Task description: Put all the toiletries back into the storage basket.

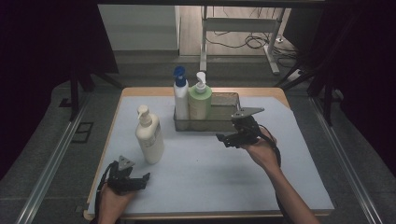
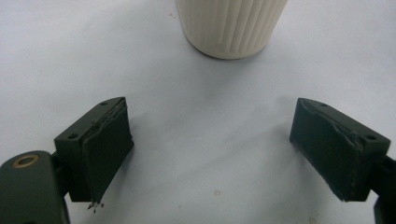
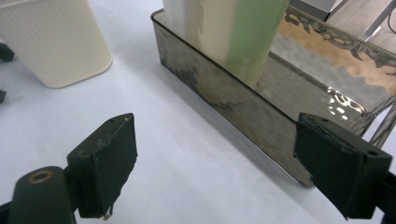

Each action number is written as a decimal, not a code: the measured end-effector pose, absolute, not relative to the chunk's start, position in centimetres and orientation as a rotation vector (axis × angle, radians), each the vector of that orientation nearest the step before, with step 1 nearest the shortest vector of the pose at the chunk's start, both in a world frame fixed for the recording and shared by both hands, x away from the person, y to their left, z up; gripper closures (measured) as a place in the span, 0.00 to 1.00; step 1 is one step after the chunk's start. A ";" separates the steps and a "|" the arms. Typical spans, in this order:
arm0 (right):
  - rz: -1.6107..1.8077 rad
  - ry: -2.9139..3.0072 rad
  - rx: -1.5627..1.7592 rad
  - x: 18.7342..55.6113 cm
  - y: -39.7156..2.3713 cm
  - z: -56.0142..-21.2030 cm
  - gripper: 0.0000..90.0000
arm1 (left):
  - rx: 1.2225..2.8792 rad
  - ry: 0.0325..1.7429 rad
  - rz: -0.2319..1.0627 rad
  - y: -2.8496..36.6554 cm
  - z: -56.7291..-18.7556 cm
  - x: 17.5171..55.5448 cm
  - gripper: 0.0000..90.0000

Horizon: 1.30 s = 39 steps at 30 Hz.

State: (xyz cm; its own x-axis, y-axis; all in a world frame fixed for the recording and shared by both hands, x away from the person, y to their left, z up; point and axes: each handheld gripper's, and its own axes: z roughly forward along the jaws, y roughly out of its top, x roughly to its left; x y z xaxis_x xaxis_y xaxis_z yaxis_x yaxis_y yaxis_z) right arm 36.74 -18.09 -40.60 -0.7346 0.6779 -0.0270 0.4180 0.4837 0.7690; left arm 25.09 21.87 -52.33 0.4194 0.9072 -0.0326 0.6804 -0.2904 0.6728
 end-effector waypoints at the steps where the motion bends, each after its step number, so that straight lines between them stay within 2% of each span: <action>1: 1.114 2.406 0.923 36.7 -18.1 -40.6 0.14 | 2.064 1.338 0.479 21.9 -52.3 25.1 0.14; 10: 1.099 2.401 0.866 35.2 -19.1 -40.6 0.03 | 2.067 1.335 0.480 21.9 -52.3 25.1 0.14; 16: 1.098 2.393 0.874 34.4 -19.7 -40.5 0.00 | 2.063 1.336 0.481 21.9 -52.3 25.1 0.14; 30: 1.075 2.409 0.856 31.8 -21.6 -41.3 0.00 | 2.067 1.335 0.480 21.9 -52.3 25.1 0.14; 39: 1.069 2.400 0.891 30.4 -23.1 -42.9 0.00 | 2.060 1.342 0.479 21.8 -52.3 25.1 0.14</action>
